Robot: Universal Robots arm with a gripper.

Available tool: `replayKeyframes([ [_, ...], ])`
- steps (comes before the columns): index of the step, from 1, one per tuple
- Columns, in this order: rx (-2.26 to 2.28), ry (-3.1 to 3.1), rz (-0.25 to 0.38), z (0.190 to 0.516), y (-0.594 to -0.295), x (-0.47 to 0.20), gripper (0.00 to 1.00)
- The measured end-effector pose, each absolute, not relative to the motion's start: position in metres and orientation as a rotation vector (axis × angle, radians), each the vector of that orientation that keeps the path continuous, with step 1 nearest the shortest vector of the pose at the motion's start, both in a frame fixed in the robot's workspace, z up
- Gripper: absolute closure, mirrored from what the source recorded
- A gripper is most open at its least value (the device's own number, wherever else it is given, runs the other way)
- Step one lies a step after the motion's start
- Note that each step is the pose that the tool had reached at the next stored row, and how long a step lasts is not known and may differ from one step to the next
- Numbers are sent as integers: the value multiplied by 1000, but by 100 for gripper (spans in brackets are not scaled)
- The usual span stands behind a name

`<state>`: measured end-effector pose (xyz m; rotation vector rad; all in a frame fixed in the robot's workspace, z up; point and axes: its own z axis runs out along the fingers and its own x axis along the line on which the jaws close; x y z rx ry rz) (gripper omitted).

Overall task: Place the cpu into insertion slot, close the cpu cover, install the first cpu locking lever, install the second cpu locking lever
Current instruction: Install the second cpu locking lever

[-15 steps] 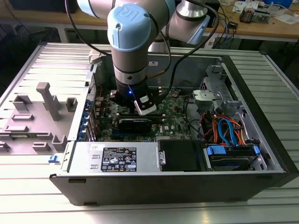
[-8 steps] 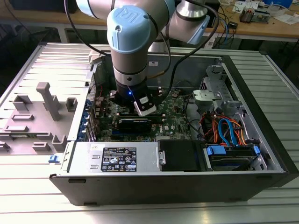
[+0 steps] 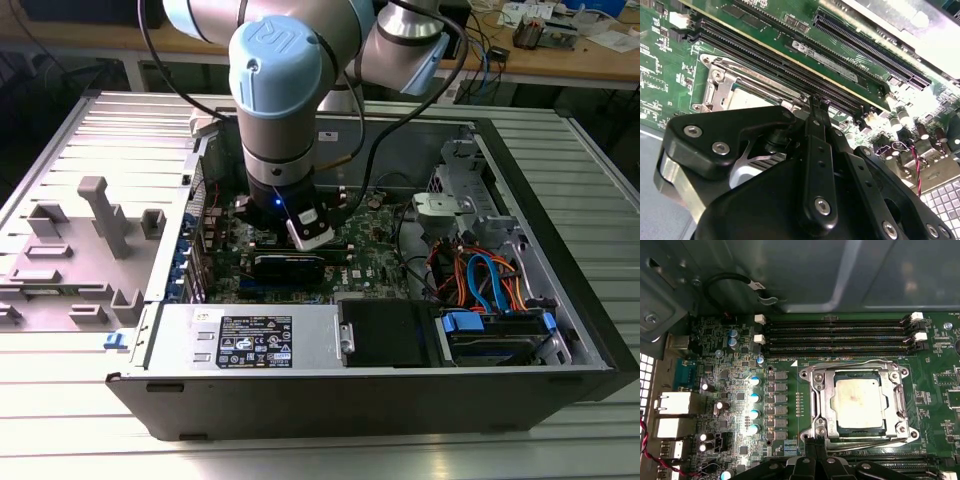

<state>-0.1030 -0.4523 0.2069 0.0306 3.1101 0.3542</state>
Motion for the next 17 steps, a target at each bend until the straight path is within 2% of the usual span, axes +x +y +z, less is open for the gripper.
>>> replayKeyframes([
  [17,31,3109,365,204,-452,-104,89],
])
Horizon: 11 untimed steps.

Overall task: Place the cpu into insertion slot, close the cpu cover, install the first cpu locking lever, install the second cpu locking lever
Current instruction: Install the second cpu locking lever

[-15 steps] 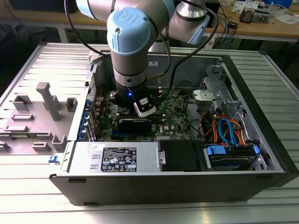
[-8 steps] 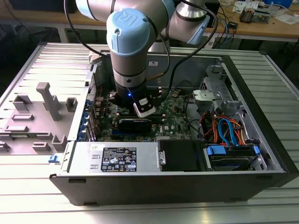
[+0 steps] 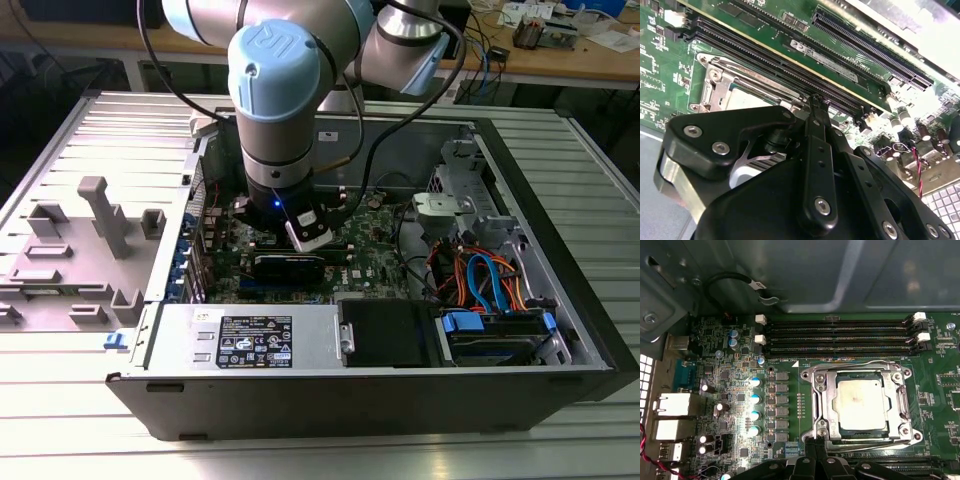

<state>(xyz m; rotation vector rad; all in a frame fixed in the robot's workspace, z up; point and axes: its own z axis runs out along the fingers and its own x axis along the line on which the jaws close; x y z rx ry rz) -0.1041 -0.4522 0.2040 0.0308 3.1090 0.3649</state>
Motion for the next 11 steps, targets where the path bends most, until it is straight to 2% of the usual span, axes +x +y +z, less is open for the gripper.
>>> replayKeyframes([
  [11,31,3108,372,202,-450,-105,89],
])
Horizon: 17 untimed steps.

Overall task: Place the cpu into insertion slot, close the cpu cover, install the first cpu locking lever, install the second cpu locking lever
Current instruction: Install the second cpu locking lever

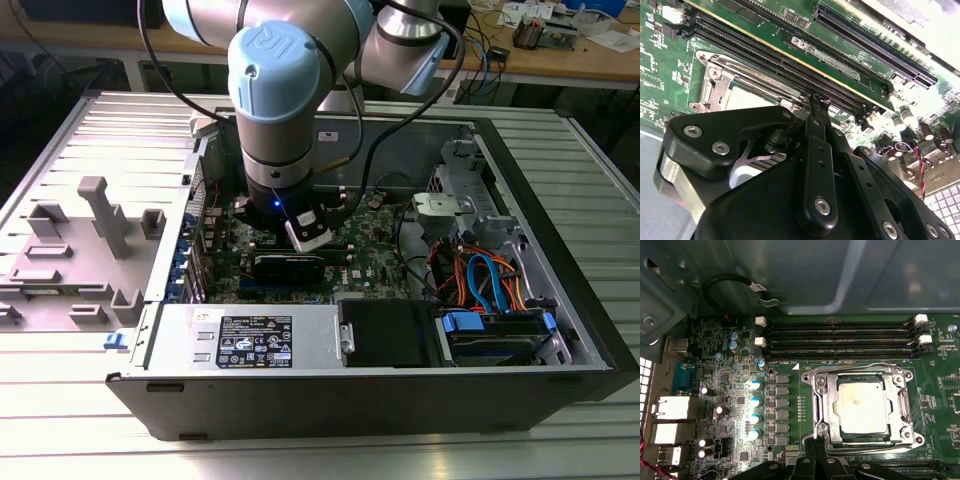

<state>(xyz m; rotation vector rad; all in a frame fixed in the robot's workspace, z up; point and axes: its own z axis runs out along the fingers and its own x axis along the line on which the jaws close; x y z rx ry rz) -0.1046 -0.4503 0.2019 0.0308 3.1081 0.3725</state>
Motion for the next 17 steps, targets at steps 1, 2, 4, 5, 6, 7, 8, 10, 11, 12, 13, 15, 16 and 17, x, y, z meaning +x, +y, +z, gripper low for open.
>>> replayKeyframes([
  [1,31,3108,373,202,-450,-105,89],
  [2,31,3108,374,201,-450,-105,89],
  [4,31,3108,375,201,-450,-105,89],
  [5,31,3108,375,200,-450,-105,89],
  [6,31,3108,374,200,-450,-105,89],
  [7,31,3108,374,200,-450,-105,89],
  [8,30,3108,374,200,-450,-106,89],
  [10,30,3108,371,200,-450,-106,89],
  [11,30,3108,367,200,-449,-106,89],
  [12,30,3109,362,200,-450,-106,89],
  [13,30,3110,358,200,-450,-106,89],
  [15,30,3111,344,200,-449,-106,89],
  [16,29,3111,344,200,-449,-106,89],
  [17,29,3111,345,200,-448,-106,89],
])
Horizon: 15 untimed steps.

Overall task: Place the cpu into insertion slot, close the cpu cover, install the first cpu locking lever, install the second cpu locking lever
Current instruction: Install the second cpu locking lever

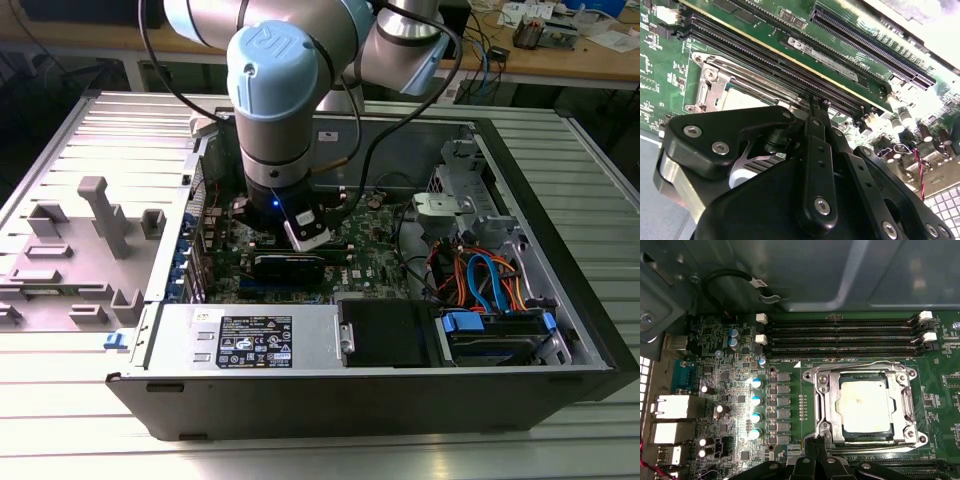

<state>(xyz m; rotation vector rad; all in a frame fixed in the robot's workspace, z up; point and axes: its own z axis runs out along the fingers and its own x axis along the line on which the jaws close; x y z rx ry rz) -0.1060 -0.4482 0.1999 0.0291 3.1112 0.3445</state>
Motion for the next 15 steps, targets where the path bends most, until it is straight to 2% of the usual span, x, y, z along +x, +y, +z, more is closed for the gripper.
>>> replayKeyframes([
  [5,23,3109,370,200,-448,-108,89],
  [15,17,3110,365,198,-448,-109,89],
])
